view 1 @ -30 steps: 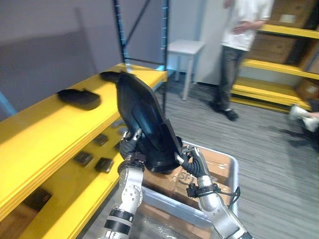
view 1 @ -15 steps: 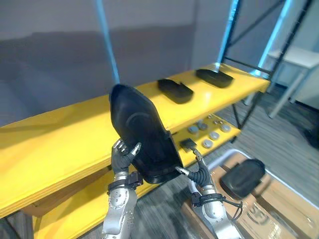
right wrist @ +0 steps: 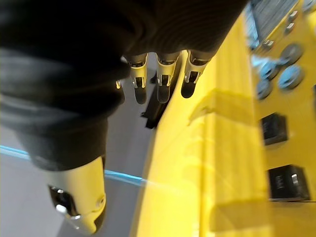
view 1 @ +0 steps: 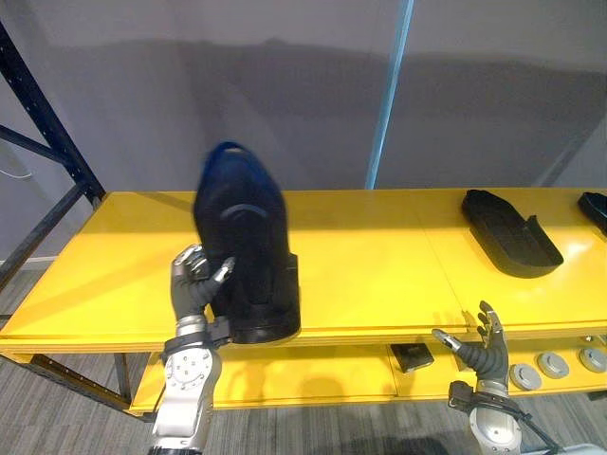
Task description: Walk over and take plastic housings, then place them on the shelf
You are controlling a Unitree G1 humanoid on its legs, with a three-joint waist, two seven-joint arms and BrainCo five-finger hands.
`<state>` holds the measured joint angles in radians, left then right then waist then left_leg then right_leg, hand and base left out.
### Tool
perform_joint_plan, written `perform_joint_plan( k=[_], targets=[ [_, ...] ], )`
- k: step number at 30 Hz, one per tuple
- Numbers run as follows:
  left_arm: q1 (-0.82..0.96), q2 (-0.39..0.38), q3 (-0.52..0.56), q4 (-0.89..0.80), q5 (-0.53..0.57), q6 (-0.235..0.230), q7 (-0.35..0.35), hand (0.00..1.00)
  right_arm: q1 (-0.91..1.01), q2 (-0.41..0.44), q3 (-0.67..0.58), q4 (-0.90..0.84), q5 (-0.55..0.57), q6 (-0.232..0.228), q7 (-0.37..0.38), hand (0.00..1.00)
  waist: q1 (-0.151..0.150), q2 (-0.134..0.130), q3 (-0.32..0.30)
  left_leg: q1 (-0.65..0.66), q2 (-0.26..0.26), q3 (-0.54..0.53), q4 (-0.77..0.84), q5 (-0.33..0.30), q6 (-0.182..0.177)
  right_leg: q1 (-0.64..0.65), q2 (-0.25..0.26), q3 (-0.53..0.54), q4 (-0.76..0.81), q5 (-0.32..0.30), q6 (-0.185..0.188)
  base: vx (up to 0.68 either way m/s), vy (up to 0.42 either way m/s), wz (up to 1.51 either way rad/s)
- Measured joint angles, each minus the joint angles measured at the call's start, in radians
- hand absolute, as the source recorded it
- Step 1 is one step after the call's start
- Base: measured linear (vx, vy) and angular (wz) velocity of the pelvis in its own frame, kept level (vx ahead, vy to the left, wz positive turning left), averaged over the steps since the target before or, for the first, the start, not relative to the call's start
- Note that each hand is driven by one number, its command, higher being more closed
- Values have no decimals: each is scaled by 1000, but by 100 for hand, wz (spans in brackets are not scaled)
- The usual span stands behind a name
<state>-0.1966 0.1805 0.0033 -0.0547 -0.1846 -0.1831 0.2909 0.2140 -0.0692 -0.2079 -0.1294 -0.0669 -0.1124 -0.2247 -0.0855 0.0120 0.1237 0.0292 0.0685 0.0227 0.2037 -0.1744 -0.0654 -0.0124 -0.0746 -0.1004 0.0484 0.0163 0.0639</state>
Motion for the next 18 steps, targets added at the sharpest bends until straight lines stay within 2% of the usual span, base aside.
perform_joint_plan(
  k=[2,7,8,10,13,17,18],
  targets=[
    [-92,12,6,71,-1,3,2,100,39,6,-11,-54,27,-7,18,0,-5,1,1,0,-7,13,-3,2,-3,2,-7,1,-9,0,0,53,59,4],
    [-253,125,9,203,-47,11,9,100,143,39,-10,-173,27,-31,57,0,-55,9,6,8,-20,83,-48,3,-3,-22,-17,33,-28,2,3,11,84,-24],
    [-300,161,9,247,-82,14,7,100,171,46,-6,-180,27,-36,72,0,-71,11,7,10,-19,110,-63,3,-3,-38,-14,53,-29,4,4,-2,44,-38],
    [-352,182,8,295,-126,21,4,100,194,46,-4,-185,27,-37,81,0,-79,17,10,12,-19,135,-70,3,-3,-52,-11,72,-30,9,3,-3,45,-43],
    [-455,229,-14,412,-244,29,-1,100,247,45,42,-226,27,-40,101,0,-115,36,23,30,-18,177,-96,3,-3,-61,-2,118,-40,19,1,5,36,-39],
    [-550,249,-93,517,-388,33,-18,100,281,39,95,-244,26,-40,117,0,-132,46,33,21,-21,227,-98,3,-3,-95,1,161,-40,25,2,-12,28,-39],
    [-576,249,-120,551,-425,34,-21,100,282,31,113,-245,26,-40,121,0,-144,47,41,16,-23,239,-98,3,-3,-102,1,175,-45,31,3,-19,23,-30]
  ],
)
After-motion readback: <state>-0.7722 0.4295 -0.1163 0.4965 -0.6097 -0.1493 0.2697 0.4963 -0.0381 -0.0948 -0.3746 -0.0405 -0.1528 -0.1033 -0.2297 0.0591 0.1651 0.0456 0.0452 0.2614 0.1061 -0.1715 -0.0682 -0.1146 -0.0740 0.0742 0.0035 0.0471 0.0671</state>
